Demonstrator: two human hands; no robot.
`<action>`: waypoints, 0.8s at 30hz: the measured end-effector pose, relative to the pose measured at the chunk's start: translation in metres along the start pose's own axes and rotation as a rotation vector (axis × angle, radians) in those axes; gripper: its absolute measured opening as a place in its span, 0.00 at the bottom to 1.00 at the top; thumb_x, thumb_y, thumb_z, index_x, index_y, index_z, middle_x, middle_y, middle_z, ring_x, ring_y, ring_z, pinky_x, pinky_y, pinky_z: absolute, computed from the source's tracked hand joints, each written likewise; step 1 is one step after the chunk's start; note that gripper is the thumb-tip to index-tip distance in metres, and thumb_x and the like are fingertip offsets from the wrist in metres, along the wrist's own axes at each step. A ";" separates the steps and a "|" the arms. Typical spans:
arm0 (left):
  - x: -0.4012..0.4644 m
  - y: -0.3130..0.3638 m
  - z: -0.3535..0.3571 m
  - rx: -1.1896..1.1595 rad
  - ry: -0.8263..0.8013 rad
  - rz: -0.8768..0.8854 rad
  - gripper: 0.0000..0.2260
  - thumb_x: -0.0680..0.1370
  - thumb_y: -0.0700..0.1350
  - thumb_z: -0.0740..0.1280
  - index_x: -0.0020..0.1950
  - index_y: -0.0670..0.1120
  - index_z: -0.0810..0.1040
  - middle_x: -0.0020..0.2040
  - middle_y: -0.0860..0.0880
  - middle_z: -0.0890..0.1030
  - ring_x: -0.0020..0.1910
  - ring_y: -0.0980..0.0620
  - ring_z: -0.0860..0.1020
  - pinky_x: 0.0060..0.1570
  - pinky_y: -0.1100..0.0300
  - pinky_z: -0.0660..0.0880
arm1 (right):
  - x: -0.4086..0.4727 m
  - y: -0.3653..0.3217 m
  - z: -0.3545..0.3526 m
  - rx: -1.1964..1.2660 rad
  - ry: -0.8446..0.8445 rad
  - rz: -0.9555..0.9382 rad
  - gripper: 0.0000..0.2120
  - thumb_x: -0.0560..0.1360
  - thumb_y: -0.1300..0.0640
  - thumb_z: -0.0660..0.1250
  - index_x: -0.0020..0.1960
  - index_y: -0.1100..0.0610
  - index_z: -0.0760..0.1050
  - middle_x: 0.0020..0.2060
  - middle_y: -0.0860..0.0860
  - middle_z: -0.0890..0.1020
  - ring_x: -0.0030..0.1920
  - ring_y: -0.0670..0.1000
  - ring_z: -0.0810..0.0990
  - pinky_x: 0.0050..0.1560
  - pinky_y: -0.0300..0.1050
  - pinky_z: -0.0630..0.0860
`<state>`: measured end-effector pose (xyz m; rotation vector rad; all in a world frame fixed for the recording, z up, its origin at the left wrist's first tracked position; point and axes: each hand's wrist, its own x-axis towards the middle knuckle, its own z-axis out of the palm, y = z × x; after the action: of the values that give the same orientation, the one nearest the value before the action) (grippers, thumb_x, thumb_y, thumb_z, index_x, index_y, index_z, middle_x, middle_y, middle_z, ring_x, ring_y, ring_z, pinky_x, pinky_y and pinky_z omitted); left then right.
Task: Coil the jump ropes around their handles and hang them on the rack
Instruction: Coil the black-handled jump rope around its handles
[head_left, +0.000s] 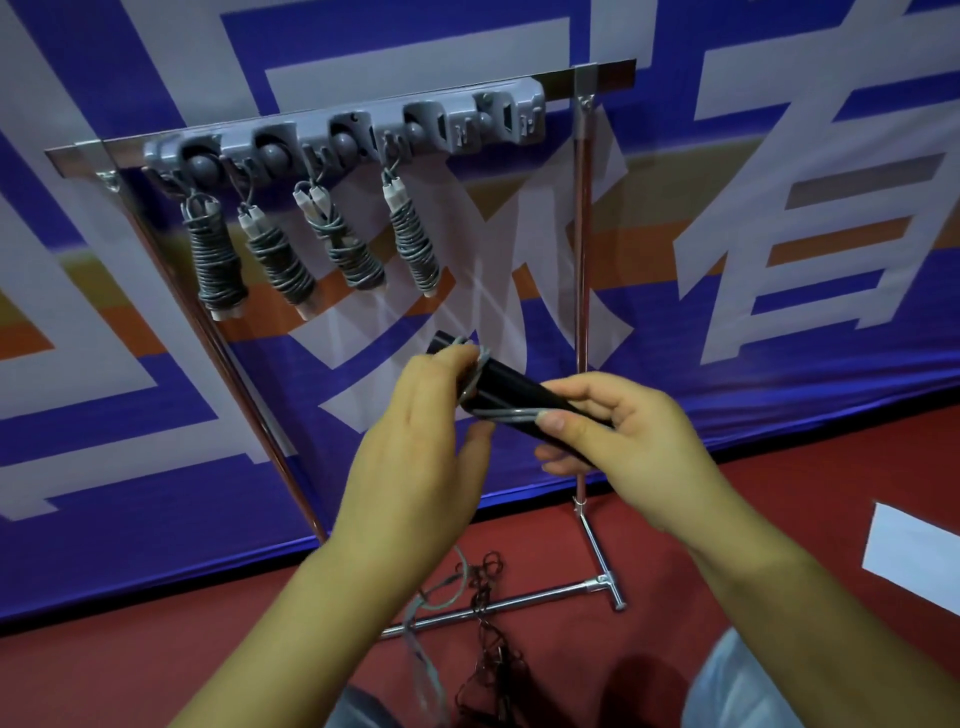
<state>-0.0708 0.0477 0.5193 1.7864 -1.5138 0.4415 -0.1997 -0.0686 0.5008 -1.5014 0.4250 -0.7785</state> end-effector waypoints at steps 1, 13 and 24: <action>-0.002 0.002 0.001 -0.031 0.024 -0.048 0.25 0.70 0.36 0.73 0.60 0.53 0.67 0.47 0.60 0.70 0.39 0.65 0.70 0.33 0.72 0.70 | -0.001 0.001 0.001 0.026 0.016 -0.006 0.09 0.74 0.65 0.67 0.48 0.53 0.79 0.42 0.50 0.86 0.37 0.53 0.85 0.38 0.41 0.81; 0.006 0.004 0.001 -1.080 -0.095 -0.747 0.04 0.73 0.43 0.66 0.42 0.43 0.76 0.30 0.48 0.80 0.25 0.57 0.70 0.26 0.67 0.68 | 0.003 0.011 -0.004 0.074 0.173 -0.040 0.09 0.74 0.64 0.68 0.47 0.50 0.79 0.40 0.49 0.85 0.38 0.52 0.85 0.37 0.39 0.80; 0.014 -0.031 -0.001 -1.745 -0.756 -0.901 0.12 0.61 0.39 0.81 0.39 0.40 0.82 0.29 0.46 0.78 0.22 0.57 0.76 0.18 0.68 0.72 | -0.004 0.008 -0.007 -0.067 0.151 -0.123 0.10 0.73 0.63 0.70 0.48 0.48 0.80 0.42 0.45 0.85 0.39 0.49 0.85 0.41 0.37 0.80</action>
<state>-0.0378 0.0400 0.5196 0.8269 -0.6426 -1.6342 -0.2058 -0.0722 0.4917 -1.5474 0.4791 -0.9873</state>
